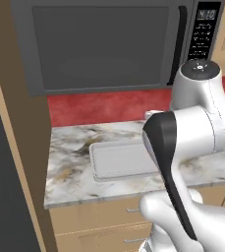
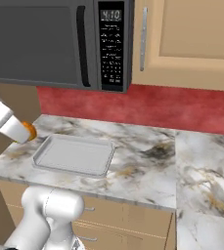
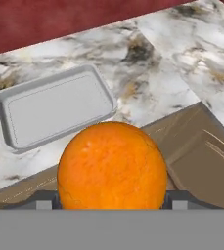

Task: Pick the tangerine and orange from the fridge and place them inside the tupperware on the counter.

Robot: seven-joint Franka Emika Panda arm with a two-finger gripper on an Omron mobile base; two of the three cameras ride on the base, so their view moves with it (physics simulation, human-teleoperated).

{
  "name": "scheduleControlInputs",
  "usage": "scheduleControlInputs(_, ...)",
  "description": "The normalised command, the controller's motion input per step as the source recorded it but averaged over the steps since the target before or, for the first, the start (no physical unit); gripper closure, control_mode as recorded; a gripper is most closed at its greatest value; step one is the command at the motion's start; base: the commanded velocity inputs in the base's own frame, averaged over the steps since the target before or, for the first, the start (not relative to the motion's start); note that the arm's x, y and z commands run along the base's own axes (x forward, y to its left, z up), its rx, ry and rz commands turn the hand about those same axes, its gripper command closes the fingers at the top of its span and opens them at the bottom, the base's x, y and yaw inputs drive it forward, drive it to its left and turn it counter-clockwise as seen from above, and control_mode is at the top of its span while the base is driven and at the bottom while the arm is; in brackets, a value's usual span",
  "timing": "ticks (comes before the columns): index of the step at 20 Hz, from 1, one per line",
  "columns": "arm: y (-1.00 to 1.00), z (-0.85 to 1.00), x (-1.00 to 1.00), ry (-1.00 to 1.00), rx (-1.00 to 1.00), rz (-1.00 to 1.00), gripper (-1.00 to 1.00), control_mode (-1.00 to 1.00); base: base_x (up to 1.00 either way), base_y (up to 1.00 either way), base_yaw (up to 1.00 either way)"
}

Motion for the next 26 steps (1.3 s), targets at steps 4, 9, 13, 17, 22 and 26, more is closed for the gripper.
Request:
scheduleControlInputs(4,-0.14,-0.43,0.21,0.00,0.00,0.42,1.00,-1.00,0.00,0.00,0.00)
scheduleControlInputs(9,-0.24,-0.47,0.12,0.00,0.00,0.60,1.00,-1.00,0.00,0.00,0.00)
scheduleControlInputs(13,-0.18,-0.42,0.20,0.02,0.00,0.50,1.00,-1.00,0.00,0.00,0.00)
scheduleControlInputs(17,-0.17,-0.43,0.33,0.07,0.00,0.38,1.00,-1.00,0.00,0.00,0.00)
scheduleControlInputs(22,-0.22,-0.37,0.47,0.04,0.00,0.40,1.00,-1.00,0.00,0.00,0.00)
scheduleControlInputs(26,-0.18,-0.36,0.48,0.06,0.00,0.41,1.00,-1.00,0.00,0.00,0.00)
